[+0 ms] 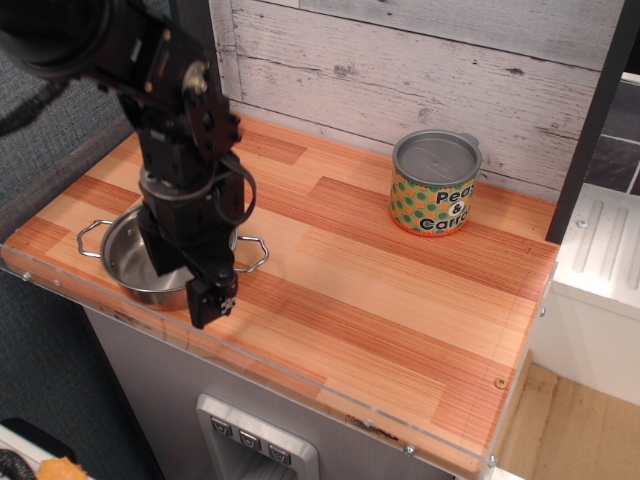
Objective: Move vessel from top right to top bottom
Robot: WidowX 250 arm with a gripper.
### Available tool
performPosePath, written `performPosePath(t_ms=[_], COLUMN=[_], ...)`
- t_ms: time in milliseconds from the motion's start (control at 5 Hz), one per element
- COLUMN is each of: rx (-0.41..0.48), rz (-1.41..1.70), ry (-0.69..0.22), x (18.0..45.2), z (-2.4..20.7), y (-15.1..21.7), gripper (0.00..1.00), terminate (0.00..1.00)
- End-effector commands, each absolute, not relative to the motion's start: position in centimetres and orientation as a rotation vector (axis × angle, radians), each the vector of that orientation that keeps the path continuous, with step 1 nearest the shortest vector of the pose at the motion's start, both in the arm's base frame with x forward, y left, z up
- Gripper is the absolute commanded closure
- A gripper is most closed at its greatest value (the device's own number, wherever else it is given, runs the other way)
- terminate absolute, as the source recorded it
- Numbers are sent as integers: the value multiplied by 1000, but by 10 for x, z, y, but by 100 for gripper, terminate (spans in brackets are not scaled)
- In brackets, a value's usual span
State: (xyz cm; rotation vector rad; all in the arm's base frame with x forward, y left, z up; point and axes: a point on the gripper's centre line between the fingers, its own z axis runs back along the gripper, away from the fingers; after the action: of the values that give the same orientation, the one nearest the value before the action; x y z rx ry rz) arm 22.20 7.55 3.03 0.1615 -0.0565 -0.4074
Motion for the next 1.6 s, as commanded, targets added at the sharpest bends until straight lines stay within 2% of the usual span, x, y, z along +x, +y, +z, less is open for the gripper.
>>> performPosePath(t_ms=[0,200,600,1000,1400], rx=[103,85,67,174,209], rz=[-479,-548,-585,-633,-670], ry=[-102,-111,-110,-77,-97], x=[237,237,238,240,256], z=[20,20,21,48,64], y=[85,83,81,78,72], gripper=[0,100,100,100,100], terminate=[0,0,0,0,0])
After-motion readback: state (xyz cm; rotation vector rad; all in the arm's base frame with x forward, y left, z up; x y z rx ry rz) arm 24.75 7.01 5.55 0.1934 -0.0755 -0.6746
